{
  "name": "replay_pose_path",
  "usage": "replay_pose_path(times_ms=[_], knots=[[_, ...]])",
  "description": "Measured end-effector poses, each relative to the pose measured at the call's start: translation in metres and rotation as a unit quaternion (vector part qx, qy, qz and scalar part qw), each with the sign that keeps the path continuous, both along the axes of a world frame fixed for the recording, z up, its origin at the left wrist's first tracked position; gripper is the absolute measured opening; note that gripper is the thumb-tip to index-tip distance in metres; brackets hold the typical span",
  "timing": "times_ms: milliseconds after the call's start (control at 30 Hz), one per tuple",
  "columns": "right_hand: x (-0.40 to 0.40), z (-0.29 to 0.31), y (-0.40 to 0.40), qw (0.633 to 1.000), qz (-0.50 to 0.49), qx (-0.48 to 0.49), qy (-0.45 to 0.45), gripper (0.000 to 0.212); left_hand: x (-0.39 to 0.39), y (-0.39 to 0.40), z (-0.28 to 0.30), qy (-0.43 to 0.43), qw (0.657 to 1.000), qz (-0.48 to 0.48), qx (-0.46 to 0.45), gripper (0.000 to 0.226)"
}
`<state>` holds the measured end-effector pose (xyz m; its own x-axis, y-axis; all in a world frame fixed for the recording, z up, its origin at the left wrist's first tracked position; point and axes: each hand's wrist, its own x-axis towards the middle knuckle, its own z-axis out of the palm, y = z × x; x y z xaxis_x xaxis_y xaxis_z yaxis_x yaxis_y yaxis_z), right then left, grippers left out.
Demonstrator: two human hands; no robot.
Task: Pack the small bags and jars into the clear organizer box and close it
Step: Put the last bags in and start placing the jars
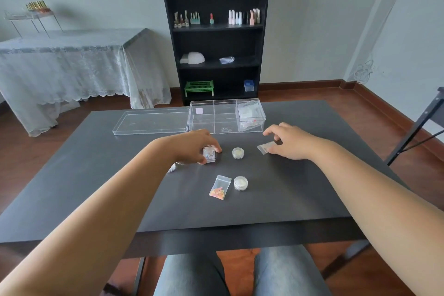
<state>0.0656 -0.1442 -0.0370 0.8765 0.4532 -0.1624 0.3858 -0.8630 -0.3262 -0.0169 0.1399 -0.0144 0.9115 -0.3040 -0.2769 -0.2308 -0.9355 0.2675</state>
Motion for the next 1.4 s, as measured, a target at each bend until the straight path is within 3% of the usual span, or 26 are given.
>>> replay_pose_path(times_ms=[67,267,433,633,833,1000,1067,1167,1400], knots=[[0.0,0.008,0.007,0.999,-0.007,-0.024,0.029,0.046,0.003,-0.001,0.001,-0.005,1.0,0.006,-0.012,0.037],[0.002,0.014,0.019,0.999,-0.012,-0.003,0.049,0.018,0.009,-0.009,-0.001,-0.022,0.998,0.025,-0.055,0.026],[-0.006,-0.008,0.015,0.985,-0.047,0.16,0.032,0.008,0.01,-0.008,-0.01,-0.026,0.994,0.056,-0.092,0.021],[-0.01,-0.019,0.011,0.919,-0.121,0.372,0.044,0.007,0.01,-0.003,-0.014,-0.049,0.981,0.065,-0.177,0.006],[-0.008,-0.022,0.014,0.84,-0.185,0.507,0.055,0.013,0.025,-0.013,-0.003,-0.152,0.902,0.161,-0.37,0.007],[-0.009,-0.023,0.022,0.802,-0.196,0.563,0.041,0.006,0.044,-0.034,0.004,-0.278,0.799,0.239,-0.478,0.007],[-0.006,-0.023,0.026,0.802,-0.197,0.563,0.024,0.006,0.052,-0.041,0.002,-0.298,0.776,0.277,-0.482,0.008],[-0.001,-0.017,0.034,0.808,-0.198,0.554,-0.01,0.006,0.061,-0.054,-0.005,-0.319,0.772,0.326,-0.443,0.007],[0.02,0.018,0.057,0.85,-0.159,0.499,-0.047,0.008,0.072,-0.052,-0.028,-0.402,0.812,0.378,-0.192,0.021]])
